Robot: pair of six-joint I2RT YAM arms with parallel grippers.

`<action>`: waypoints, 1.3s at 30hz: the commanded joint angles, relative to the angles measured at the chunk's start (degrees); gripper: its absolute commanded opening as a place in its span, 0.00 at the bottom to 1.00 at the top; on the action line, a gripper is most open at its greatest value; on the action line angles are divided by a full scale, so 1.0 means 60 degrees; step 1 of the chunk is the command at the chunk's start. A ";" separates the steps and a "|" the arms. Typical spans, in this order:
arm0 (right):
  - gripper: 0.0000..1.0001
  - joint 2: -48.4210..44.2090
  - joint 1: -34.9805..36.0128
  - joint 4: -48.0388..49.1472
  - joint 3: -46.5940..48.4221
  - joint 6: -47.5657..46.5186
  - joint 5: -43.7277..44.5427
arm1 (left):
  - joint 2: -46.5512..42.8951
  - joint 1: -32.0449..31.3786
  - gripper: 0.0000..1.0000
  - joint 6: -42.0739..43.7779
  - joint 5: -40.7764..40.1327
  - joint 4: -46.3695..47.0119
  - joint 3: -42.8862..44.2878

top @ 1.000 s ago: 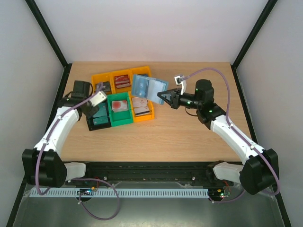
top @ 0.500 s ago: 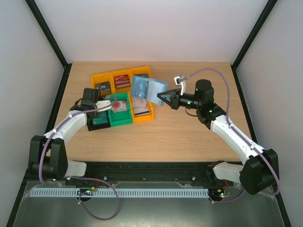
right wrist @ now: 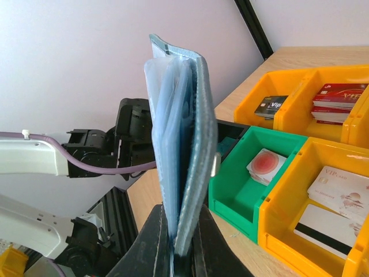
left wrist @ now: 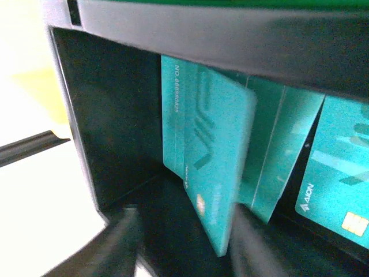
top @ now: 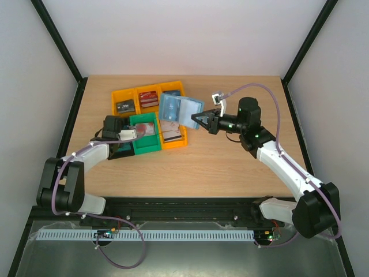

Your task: Take the credit cards out of the card holder

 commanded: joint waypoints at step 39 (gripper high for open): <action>0.02 -0.0288 0.0087 -0.0164 -0.0106 -0.0408 -0.2437 | -0.0621 -0.1027 0.51 -0.8354 1.2847 -0.7048 0.6733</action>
